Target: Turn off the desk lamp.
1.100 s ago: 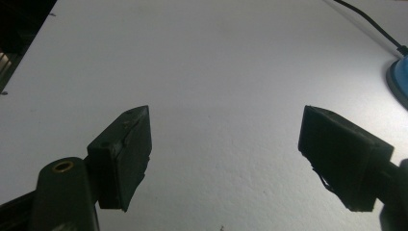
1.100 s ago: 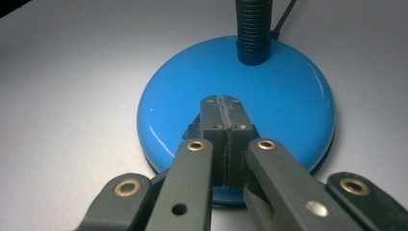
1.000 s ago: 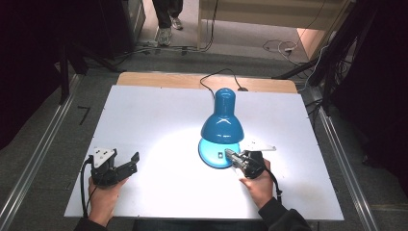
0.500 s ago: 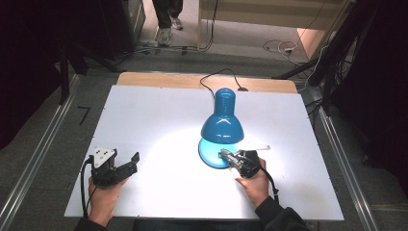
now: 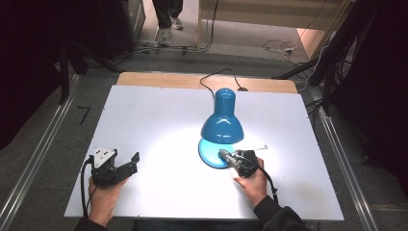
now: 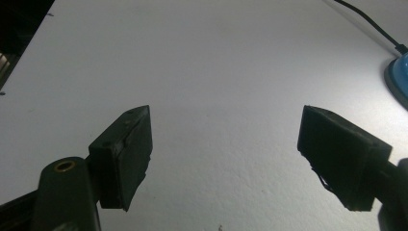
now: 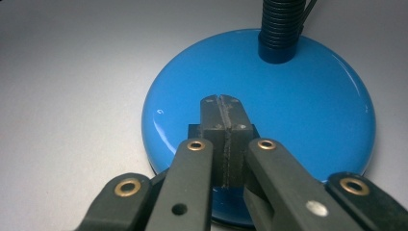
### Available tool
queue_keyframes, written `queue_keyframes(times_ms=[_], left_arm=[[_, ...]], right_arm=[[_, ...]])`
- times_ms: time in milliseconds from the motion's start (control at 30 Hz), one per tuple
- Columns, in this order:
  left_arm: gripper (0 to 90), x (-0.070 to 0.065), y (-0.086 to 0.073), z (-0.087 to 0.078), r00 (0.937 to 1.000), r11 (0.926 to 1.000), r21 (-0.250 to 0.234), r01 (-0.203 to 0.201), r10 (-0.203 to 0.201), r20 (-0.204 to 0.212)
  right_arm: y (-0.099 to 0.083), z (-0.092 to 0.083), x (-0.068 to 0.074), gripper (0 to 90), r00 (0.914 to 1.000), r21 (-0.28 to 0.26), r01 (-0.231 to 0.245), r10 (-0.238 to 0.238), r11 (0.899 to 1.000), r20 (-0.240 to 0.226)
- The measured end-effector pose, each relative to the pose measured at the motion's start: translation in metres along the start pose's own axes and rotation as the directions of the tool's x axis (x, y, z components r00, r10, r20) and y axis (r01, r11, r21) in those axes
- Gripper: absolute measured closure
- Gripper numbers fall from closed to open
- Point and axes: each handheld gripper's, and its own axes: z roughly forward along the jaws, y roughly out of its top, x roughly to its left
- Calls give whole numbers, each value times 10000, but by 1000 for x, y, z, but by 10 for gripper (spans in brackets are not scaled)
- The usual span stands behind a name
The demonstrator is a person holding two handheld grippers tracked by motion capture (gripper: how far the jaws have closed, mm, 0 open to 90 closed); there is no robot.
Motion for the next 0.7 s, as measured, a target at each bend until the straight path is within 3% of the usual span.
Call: queue_keyframes(times_ms=[367, 500, 533, 600, 700], left_arm=[[200, -1, 0, 0, 10000, 10000, -15, -65, 65, 21], [200, -3, 0, 1, 9999, 9999, 3, -156, 156, 44], [200, -3, 0, 0, 9999, 9999, -1, -152, 152, 42], [200, -2, 0, 0, 9999, 9999, -6, -134, 134, 48], [200, -1, 0, 0, 9999, 9999, -25, -114, 114, 44]], right_arm=[[1, 1, 0, 883, 9999, -41, 92, -93, 9999, -43], [2, 3, 0, 885, 10000, -61, 78, -78, 10000, 54], [2, 5, -1, 884, 9995, -44, 150, -149, 9999, 277], [4, 5, -4, 884, 9996, -54, -93, 95, 9999, 261], [6, -2, -3, 883, 9998, -594, -4, 15, 9982, 178]])
